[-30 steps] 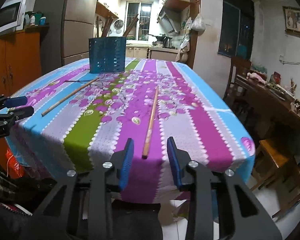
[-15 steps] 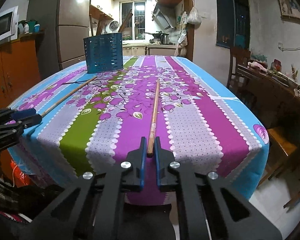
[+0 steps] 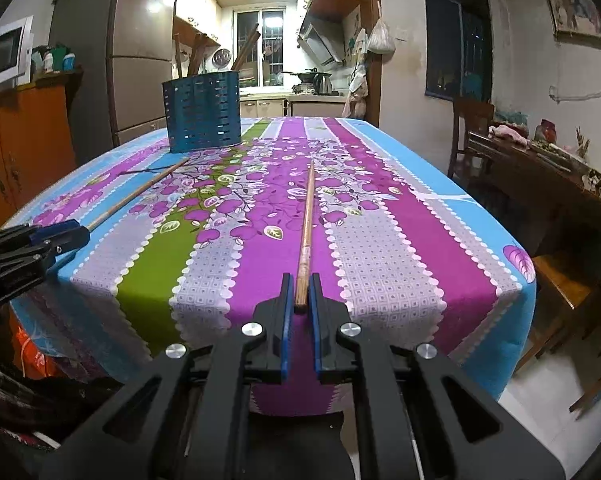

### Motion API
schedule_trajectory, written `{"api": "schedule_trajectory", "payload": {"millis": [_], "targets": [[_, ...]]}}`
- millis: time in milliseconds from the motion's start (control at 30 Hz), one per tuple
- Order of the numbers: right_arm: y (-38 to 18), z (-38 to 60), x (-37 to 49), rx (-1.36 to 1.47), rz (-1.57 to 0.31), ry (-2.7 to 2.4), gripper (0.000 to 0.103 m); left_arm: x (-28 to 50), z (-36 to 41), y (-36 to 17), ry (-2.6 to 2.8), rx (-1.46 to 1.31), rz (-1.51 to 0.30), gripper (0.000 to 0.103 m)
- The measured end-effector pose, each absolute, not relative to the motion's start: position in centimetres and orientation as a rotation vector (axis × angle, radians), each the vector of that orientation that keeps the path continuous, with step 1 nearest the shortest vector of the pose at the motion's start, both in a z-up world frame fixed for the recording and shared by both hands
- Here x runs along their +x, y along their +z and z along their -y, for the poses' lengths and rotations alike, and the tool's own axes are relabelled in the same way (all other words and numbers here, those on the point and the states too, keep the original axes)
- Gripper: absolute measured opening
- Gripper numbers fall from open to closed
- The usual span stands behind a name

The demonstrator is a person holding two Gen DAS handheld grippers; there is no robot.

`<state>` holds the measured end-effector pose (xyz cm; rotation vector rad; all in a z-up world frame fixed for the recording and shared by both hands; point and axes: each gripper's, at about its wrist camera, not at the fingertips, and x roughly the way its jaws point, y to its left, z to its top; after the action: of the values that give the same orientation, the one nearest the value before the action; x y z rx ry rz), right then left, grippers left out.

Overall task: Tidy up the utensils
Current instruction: 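Close the right gripper on a chopstick while the left gripper grasps another, then lift both held chopsticks upright and carry them above the blue holder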

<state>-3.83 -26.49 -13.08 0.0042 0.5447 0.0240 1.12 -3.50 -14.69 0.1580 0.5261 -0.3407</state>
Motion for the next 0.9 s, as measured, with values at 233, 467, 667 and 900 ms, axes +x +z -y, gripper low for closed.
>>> {"api": "schedule_trajectory", "payload": {"millis": [233,467,667,900], "targets": [[-13.0,26.7,-3.8,0.033,-0.548,0.025,0.006,1.3,3.7,-14.6,-0.319,0.163,-0.538,0.014],[-12.6,26.6,-3.6,0.035,-0.556,0.029,0.005,1.7,3.8,-14.3,-0.294,0.174,-0.567,0.009],[-10.6,26.3,-3.5,0.02,-0.504,0.046,0.005,2.2,3.5,-14.0,-0.272,0.165,-0.606,0.008],[-6.1,25.1,-2.8,-0.051,-0.37,0.097,0.005,2.3,2.9,-12.3,-0.227,0.167,-0.611,0.007]]}}
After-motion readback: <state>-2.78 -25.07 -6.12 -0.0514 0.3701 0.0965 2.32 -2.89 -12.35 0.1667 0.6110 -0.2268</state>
